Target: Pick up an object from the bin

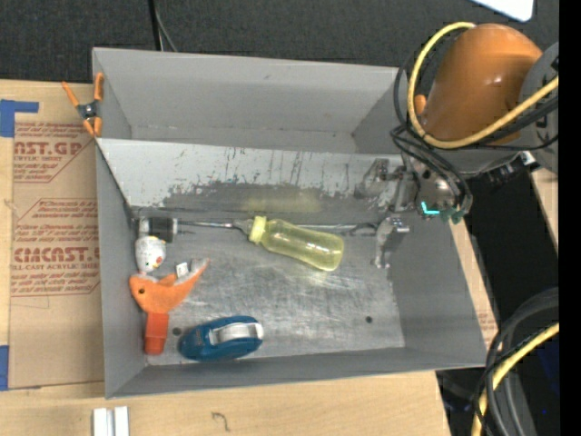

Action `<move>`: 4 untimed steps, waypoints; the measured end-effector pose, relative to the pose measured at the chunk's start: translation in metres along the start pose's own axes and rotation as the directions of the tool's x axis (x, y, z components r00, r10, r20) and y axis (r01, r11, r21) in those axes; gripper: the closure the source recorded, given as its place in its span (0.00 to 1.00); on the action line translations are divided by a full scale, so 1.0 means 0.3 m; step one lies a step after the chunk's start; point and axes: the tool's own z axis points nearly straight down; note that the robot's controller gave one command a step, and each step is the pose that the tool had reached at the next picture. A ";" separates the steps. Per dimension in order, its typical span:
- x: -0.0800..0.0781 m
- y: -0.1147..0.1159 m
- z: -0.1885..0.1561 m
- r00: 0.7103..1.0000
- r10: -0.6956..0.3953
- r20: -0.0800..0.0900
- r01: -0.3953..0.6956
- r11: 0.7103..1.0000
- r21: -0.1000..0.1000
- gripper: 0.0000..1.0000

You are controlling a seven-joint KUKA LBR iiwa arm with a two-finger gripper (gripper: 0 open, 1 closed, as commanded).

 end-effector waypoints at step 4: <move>-0.045 0.133 0.423 0.988 -0.153 0.026 0.153 0.988 0.003 0.00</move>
Offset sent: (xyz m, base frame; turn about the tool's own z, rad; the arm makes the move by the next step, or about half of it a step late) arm -0.0062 0.0068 -0.0884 0.0009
